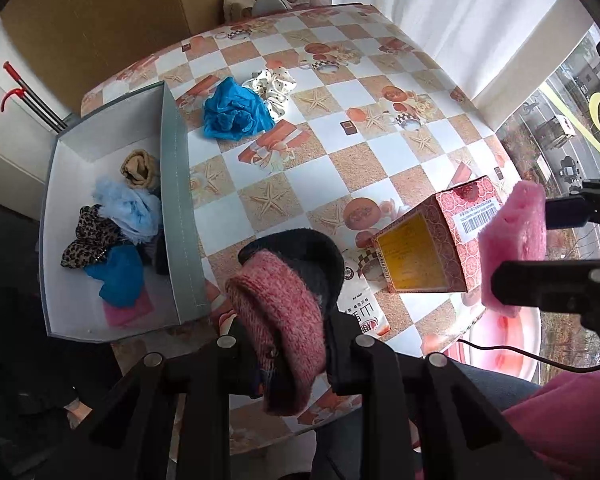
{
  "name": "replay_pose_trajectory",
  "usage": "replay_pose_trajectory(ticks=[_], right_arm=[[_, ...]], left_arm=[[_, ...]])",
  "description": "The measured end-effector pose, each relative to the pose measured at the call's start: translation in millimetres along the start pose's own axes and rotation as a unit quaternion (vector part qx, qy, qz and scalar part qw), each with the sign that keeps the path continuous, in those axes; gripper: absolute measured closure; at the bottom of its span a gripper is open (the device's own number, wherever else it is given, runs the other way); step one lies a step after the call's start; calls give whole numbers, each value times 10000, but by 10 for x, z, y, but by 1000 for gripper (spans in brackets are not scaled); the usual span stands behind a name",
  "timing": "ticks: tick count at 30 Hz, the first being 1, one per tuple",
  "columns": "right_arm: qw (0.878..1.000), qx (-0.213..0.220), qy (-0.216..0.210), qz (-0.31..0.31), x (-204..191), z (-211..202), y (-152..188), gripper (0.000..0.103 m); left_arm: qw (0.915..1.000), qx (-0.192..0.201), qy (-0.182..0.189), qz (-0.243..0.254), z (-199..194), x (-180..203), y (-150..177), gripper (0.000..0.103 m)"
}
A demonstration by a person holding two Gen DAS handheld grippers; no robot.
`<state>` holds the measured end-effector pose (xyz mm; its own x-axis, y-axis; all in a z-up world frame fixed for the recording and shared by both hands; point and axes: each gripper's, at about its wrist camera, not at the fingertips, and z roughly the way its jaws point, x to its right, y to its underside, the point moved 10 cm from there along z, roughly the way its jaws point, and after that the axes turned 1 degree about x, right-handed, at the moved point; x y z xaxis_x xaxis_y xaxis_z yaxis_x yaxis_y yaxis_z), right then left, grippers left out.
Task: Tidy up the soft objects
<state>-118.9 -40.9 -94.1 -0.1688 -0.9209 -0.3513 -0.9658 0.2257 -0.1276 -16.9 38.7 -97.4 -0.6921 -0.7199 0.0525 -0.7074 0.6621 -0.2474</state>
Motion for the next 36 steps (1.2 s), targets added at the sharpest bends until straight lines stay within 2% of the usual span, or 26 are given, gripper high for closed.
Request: replay_pose_trajectory(ticks=[14,27,36], right_arm=[[9941,-326,3,-1037,-636,158,-46,31],[9823,-609,-25,-1769,-1110,304,-81,31],[9759,-709,-33,-2065,-1322,367,-142,31]], left_arm=[[9954,338,-215,-871,-200,-482,210,78],[9832,500,-465,-1692,-364,-894,519,77],[9706,587,-589,-2261,-426,-1141,709,77]])
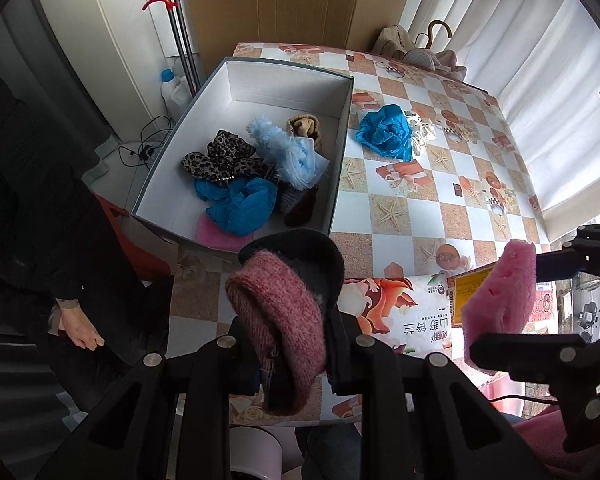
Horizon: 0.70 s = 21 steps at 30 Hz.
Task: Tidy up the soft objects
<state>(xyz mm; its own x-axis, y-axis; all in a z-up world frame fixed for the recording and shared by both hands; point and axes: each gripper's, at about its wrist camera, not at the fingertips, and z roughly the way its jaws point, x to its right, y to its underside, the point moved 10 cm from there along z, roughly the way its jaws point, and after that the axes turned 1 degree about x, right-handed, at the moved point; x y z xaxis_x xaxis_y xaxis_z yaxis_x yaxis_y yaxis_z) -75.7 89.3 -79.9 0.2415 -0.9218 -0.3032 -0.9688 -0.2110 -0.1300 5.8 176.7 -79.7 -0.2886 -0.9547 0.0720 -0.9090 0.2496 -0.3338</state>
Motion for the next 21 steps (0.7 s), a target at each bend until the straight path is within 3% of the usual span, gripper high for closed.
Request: replay_pose_trajectory(ticks=[21], right_arm=[[9989,-313,-13,-354,-257,182,-134,31]], left_arm=[[9989,81,-196,-407,-55,-293,111,77]])
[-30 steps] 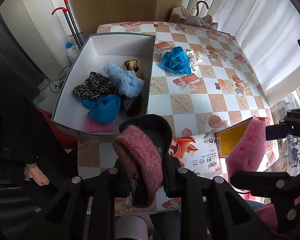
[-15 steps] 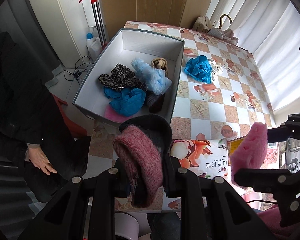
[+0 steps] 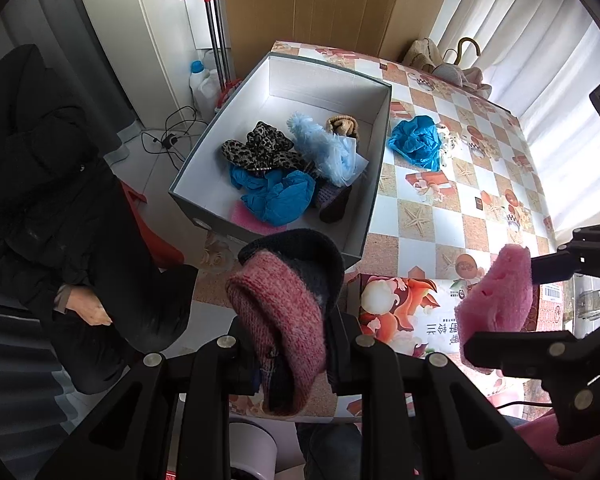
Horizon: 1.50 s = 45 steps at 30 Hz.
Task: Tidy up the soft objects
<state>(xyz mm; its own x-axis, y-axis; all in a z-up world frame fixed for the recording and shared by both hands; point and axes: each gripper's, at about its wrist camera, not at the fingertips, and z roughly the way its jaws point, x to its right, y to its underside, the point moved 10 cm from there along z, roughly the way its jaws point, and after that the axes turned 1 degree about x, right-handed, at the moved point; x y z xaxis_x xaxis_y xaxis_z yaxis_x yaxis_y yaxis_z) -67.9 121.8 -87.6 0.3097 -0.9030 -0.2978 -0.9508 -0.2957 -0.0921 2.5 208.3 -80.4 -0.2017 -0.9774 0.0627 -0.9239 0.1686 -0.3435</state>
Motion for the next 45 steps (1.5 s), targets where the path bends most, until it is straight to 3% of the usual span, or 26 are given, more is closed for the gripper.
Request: replay_pose_trajectory(ticks=[25,31,39,45], right_arm=[[9995,-252,-106,-124,-83,217,-186,31],[9999,-20,-59,161,77,170,-341,31],[9939,313,-219,1037,519,70,-677,31],[9910,513,-66,1236,755,60,-1022,31]], left_arm=[[9991,-44,-312,-270,-6,-265,128,77],[9987,-92,-285,-415,44,-340,100,77],[9988,-206,-138,-427,240,-397,-227,77],[9988,-189,-181,-404,506,-335,-656,77]])
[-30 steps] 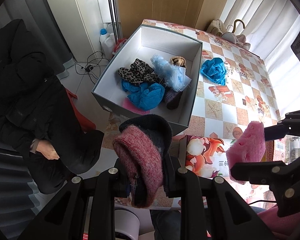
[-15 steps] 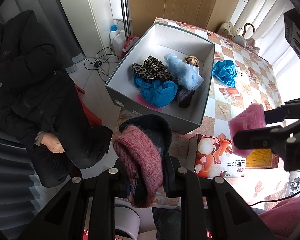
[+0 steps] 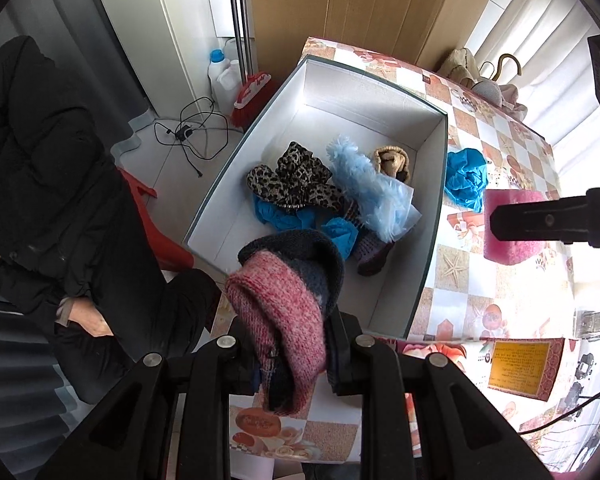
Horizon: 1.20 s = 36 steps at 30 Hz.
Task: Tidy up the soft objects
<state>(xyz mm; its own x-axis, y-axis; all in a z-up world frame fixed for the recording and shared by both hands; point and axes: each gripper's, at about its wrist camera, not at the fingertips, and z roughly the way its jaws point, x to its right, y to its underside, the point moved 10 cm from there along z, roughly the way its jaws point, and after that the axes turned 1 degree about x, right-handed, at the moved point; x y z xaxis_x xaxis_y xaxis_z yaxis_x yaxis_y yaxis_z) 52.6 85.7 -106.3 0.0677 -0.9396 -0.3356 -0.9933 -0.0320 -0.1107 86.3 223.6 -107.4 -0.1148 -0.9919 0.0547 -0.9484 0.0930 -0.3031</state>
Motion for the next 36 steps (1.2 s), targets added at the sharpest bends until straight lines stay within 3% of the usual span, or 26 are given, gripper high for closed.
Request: replay_pose_trajectory(ticks=[9,22,25,28,29,30,31,32,34,36], right_arm=[[9995,238,16,207,62,57,-462,31],[9987,445,-34,245,25,140,-789,30],[9983,493,-50,300,17,147,-870,30],[9981,512,-86,341,5,158,-930,29],[9979,529,-106,357,1,154,-944,29],[9978,538,-132,376,1,152,-954,20],[9975,544,-151,413,9,150,-962,7],[9971,574,-168,475,26,140,-970,2],[9953,649,-310,644,61,105,-979,1],[9934,626,-470,838,112,83,-959,1]], left_arm=[[9998,-103,-54,-178,334,77,-353,77],[9992,-365,-93,-164,585,174,-419,74],[9994,-298,-60,-144,562,195,-446,65],[9996,-169,-104,-182,524,177,-480,43],[9996,-156,-105,-214,514,171,-487,31],[9995,-146,-98,-248,507,167,-493,20],[9995,-90,-65,-293,490,163,-498,18],[9994,-30,-19,-337,465,161,-509,17],[9989,67,156,-439,428,160,-515,13],[9979,159,329,-541,382,163,-523,0]])
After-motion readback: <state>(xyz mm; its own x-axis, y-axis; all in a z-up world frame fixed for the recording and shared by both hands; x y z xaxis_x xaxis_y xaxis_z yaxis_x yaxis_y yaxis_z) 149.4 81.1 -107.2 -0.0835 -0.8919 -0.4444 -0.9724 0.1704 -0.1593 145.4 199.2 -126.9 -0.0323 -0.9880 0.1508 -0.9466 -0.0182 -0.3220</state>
